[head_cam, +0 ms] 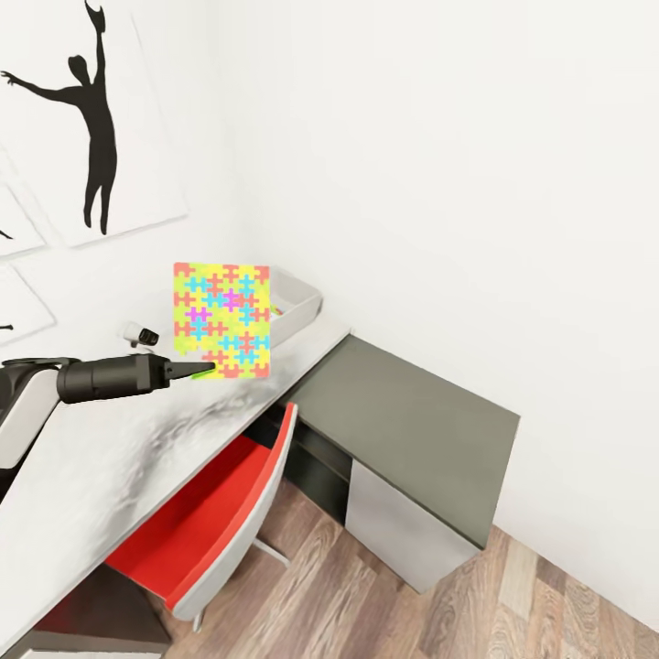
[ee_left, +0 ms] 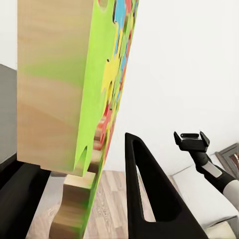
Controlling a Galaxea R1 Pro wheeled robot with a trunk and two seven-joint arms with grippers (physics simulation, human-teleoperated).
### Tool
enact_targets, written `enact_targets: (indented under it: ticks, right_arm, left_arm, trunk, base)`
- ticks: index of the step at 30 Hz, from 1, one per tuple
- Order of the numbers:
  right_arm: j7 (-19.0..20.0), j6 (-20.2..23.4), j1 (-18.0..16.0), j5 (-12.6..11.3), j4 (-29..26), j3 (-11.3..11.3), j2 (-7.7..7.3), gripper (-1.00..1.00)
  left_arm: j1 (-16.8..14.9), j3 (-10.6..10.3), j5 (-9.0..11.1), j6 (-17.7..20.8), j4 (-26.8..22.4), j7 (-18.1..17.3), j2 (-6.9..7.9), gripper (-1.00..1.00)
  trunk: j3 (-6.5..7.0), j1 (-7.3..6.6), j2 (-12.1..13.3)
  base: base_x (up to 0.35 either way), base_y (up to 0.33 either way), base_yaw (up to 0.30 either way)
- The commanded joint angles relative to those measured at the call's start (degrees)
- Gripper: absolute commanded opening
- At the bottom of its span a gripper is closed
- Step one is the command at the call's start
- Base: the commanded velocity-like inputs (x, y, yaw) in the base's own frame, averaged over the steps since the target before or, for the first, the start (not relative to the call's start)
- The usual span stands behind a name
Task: Put all the toys in the child's room - the three board games (two on the bed and one on the table), the two jigsaw puzzles on the table, and the tennis ball on the table - inside the toy box on the table in the child's room.
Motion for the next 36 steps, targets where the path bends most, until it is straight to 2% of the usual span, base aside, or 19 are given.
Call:
enact_targets:
  ticks: [1, 21, 36]
  right_arm:
    - [0.0, 0.6, 0.0, -0.2, -0.1, 0.0, 0.0, 1.0]
    - [0.0, -1.5, 0.0, -0.1, -0.2, 0.2, 0.16, 1.0]
    - [-0.1, -1.6, 0.0, 0.0, -0.3, 0.4, 0.16, 1.0]
  left_arm:
    - [-0.1, -0.1, 0.0, 0.2, 0.0, -0.2, 0.07, -1.0]
    - [-0.1, 0.1, 0.1, 0.2, 0.0, -0.2, 0.19, -1.0]
    - [-0.1, 0.2, 0.1, 0.2, 0.0, -0.2, 0.2, -1.0]
  trunk:
    - [0.0, 0.04, -0.1]
    - [1.82, 0.04, -0.1]
    - [3.18, 0.04, -0.1]
  base:
    - [0.069, 0.091, -0.148]
    - [0.014, 0.011, -0.091]
    - [0.128, 0.05, -0.098]
